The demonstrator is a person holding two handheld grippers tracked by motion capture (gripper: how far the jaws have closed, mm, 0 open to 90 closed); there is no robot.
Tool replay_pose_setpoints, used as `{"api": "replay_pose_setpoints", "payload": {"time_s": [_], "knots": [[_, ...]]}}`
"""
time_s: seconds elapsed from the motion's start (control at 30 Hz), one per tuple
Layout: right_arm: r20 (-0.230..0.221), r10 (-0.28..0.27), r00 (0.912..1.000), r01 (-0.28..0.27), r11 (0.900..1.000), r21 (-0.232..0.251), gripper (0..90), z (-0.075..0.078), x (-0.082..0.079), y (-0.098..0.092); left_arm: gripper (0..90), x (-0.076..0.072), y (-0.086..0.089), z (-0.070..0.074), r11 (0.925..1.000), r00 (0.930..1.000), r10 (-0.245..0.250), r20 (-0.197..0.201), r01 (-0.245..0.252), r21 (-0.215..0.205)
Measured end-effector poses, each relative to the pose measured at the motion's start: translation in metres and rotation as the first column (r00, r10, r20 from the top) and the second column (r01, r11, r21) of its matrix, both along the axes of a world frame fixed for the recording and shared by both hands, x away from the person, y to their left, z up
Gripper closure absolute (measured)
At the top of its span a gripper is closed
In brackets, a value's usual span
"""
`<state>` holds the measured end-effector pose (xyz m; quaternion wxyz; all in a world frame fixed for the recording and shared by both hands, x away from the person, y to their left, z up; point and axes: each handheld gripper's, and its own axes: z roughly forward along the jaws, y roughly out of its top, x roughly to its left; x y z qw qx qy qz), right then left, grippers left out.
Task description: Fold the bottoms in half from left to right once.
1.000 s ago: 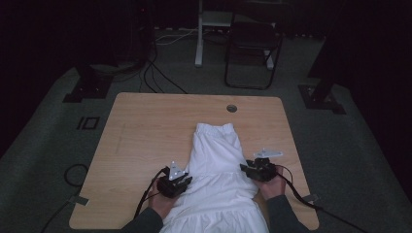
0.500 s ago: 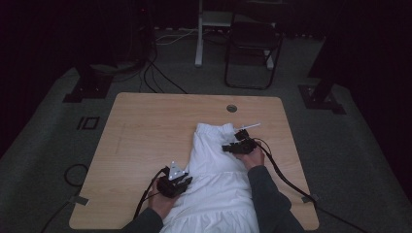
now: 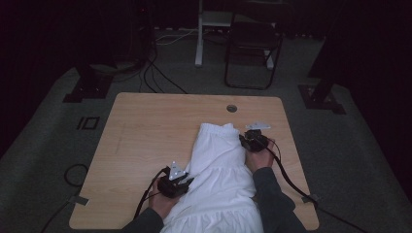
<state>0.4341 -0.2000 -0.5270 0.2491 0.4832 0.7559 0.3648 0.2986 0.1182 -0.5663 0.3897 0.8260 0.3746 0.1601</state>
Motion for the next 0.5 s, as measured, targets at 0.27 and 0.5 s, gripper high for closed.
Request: {"api": "replay_pose_setpoints", "payload": {"time_s": [0.27,0.5], "knots": [[-0.092,0.075,0.9930,-0.063,0.990,0.126,45.8,0.003,0.002,0.000,63.5,-0.001,-0.001,0.000,1.0000,1.0000,0.003,0.004,-0.003,0.008],[-0.168,0.067,0.9835,-0.056,0.996,0.073,72.0,-0.021,0.013,0.010,63.5,-0.001,-0.001,0.000,1.0000,1.0000,0.003,0.005,-0.003,0.007]]}}
